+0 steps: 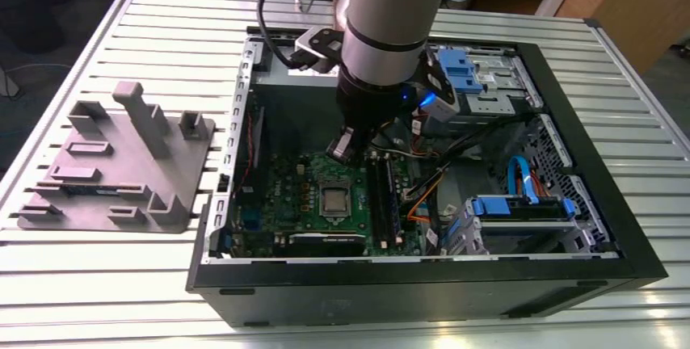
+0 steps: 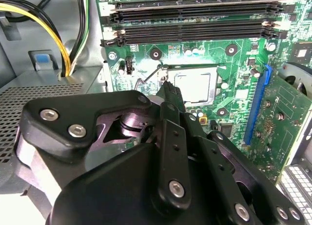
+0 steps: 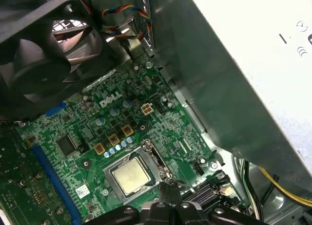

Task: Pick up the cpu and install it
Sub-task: 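Close the cpu cover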

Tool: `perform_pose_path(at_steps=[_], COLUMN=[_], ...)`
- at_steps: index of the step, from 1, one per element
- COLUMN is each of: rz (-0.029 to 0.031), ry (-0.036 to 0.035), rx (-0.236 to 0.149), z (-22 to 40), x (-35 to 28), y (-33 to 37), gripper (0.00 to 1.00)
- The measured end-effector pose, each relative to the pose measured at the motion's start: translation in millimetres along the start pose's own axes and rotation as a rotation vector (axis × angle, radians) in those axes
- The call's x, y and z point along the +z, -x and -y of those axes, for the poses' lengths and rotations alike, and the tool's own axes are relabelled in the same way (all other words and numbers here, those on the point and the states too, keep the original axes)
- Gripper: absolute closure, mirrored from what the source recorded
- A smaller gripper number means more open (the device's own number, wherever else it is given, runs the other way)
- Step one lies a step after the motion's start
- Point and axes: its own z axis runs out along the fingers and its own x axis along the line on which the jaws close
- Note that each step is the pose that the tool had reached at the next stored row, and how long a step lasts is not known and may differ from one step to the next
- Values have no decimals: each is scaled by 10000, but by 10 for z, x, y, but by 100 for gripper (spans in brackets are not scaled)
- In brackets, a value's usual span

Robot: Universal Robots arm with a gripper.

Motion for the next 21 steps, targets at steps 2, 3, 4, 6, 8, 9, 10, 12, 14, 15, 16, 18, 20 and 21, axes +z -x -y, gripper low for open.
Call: perform_pose_path(at_steps=[2, 3, 4, 6, 8, 9, 10, 12, 14, 15, 16, 18, 20, 21], rz=[0, 0, 0, -1, -2, -2, -2, -2, -2, -3, -2, -2, -5, -4], ry=[1, 0, 1, 0, -1, -1, -1, -1, -1, -1, -1, -1, -1, -1], rx=[-1, -1, -1, -34, -67, -67, -68, -68, -68, -68, -69, -69, -69, -69], z=[0, 0, 0, 0, 0, 0, 0, 0, 0, 0, 0, 0, 0, -1], x=[0, 0, 0, 0, 0, 0, 0, 0, 0, 0, 0, 0, -10, -23], y=[0, 0, 0, 0, 0, 0, 0, 0, 0, 0, 0, 0, 0, -1], gripper=[90, 90, 90, 90, 90, 90, 90, 90, 90, 90, 90, 90, 90, 90])
